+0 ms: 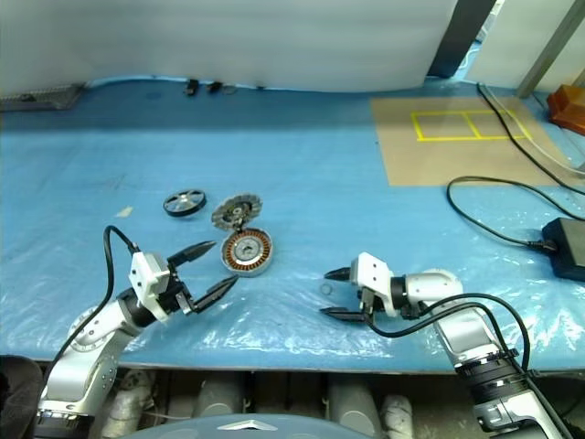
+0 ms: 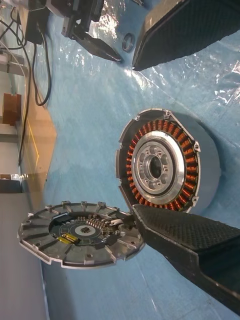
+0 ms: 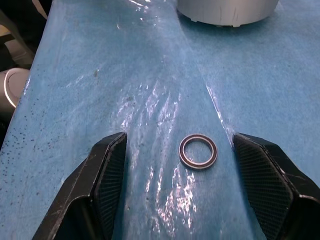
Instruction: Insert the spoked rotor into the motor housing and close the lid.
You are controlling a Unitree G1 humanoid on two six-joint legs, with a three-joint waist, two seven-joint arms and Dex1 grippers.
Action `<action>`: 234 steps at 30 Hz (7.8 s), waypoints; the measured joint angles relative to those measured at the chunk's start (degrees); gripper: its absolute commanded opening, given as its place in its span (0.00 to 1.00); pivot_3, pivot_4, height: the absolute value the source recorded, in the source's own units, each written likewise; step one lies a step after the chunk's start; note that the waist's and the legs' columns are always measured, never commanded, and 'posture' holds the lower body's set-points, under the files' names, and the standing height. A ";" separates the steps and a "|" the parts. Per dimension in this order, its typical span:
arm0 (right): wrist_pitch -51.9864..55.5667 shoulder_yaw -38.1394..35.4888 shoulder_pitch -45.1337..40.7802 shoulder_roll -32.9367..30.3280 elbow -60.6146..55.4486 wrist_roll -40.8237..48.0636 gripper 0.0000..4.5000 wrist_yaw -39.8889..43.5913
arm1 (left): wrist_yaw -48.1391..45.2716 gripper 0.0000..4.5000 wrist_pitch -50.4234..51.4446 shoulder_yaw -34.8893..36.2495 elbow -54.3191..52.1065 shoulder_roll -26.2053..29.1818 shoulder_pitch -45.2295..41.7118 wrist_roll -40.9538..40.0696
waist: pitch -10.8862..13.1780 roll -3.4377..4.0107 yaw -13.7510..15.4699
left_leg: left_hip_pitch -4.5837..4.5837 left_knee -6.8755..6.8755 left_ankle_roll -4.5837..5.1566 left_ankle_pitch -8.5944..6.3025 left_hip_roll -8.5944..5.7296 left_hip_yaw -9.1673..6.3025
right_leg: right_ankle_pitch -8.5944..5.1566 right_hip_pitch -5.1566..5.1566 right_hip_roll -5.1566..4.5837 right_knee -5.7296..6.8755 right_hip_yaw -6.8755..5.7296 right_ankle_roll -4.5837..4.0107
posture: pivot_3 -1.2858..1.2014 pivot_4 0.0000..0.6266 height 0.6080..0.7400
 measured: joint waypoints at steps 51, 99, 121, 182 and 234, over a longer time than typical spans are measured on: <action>24.89 12.19 -31.38 18.04 4.84 -0.45 0.15 -7.09 | 4.92 1.00 -5.25 2.43 1.95 -1.90 3.19 2.52 | 0.00 0.01 0.02 | 0.06 0.01 -0.03 0.00 0.01 -0.01 | 0.19 -0.02 0.02 0.05 -0.08 -0.37 | 0.52 0.24 1.00; 15.64 14.52 -32.98 22.77 18.63 -9.60 0.22 -9.47 | 5.87 1.00 -7.00 1.33 4.21 -3.26 1.24 3.60 | 0.00 0.01 0.02 | 0.09 0.11 -0.04 0.01 0.02 0.00 | 0.21 -0.01 0.01 0.17 -0.08 -0.40 | 0.52 0.24 1.00; 19.76 9.50 -32.86 27.89 19.45 -4.96 0.00 -12.44 | 5.71 1.00 -7.02 1.24 5.09 -3.18 1.04 3.69 | 0.00 0.01 0.00 | 0.08 0.10 -0.04 0.01 0.03 0.00 | 0.21 -0.03 0.01 0.17 -0.08 -0.40 | 0.52 0.24 1.00; -0.42 13.35 -33.17 26.96 29.08 -14.89 0.00 -23.79 | 5.68 1.00 -6.23 -0.50 5.81 -2.83 -1.55 3.72 | -0.04 0.05 0.04 | 0.48 0.08 -0.03 0.00 0.00 -0.01 | 0.22 0.35 -0.04 0.14 -0.06 -0.41 | 0.52 0.24 1.00; -5.60 26.95 -52.65 25.14 36.59 -31.56 0.00 -5.52 | 5.97 1.00 -7.51 -0.81 7.33 -4.56 -1.47 4.85 | -0.02 0.07 -0.13 | 0.05 0.44 -0.04 0.00 0.09 0.10 | 0.25 -0.38 -0.03 0.79 0.08 -0.52 | 0.52 0.24 1.00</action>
